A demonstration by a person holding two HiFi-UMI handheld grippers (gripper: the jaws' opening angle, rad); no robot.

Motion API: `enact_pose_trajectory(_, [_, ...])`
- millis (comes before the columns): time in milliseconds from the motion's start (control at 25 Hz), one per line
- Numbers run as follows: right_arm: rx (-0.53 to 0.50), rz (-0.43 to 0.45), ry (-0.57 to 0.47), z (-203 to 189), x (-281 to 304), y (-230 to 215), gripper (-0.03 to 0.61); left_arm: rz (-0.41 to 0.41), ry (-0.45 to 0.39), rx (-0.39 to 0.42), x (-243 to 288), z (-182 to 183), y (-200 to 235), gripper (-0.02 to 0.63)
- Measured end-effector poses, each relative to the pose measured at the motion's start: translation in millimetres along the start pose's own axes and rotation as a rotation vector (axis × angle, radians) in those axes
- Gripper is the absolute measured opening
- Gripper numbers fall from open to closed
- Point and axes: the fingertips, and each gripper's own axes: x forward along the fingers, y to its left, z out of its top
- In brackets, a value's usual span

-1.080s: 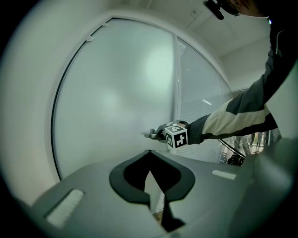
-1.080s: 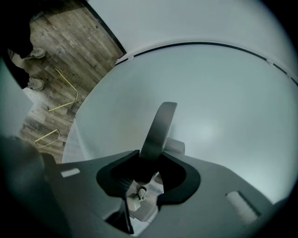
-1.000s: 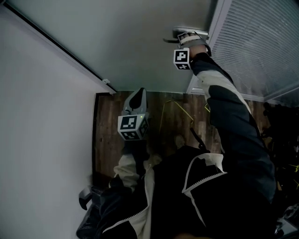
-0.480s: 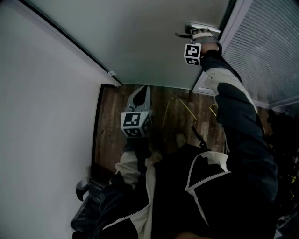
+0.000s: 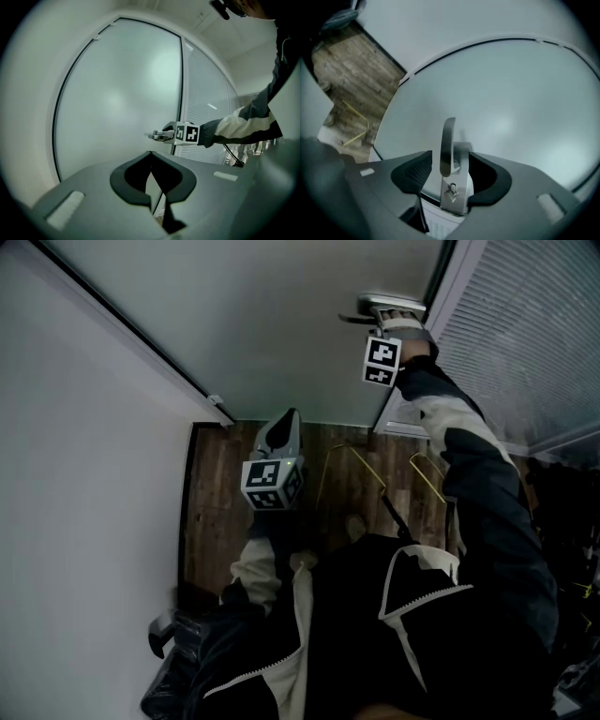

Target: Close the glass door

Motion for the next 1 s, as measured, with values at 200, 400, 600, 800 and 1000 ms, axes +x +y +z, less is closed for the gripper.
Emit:
enact_pose_trajectory(200, [0.66, 0.026, -0.243, 34, -98, -1, 0.084, -0.016, -0.03, -0.024, 8, 12, 3, 0.003])
enact_pose_trajectory(400, [1.175, 0.174, -0.408, 67, -181, 42, 0.003, -0.064, -0.054, -0.039, 8, 24, -6, 0.002])
enact_pose_trajectory(600, [1.417, 0.184, -0.435, 72, -222, 73, 0.003, -0.12, -0.038, -0.029, 2, 20, -18, 0.003])
enact_pose_trajectory(800, [1.443, 0.13, -0.4, 62, -238, 79, 0.002, -0.157, -0.018, -0.013, -4, 12, -28, 0.002])
enact_pose_trajectory(1000, [1.451, 0.1, -0.369, 53, -244, 79, 0.0, -0.176, -0.019, 0.007, -7, 14, -37, 0.002])
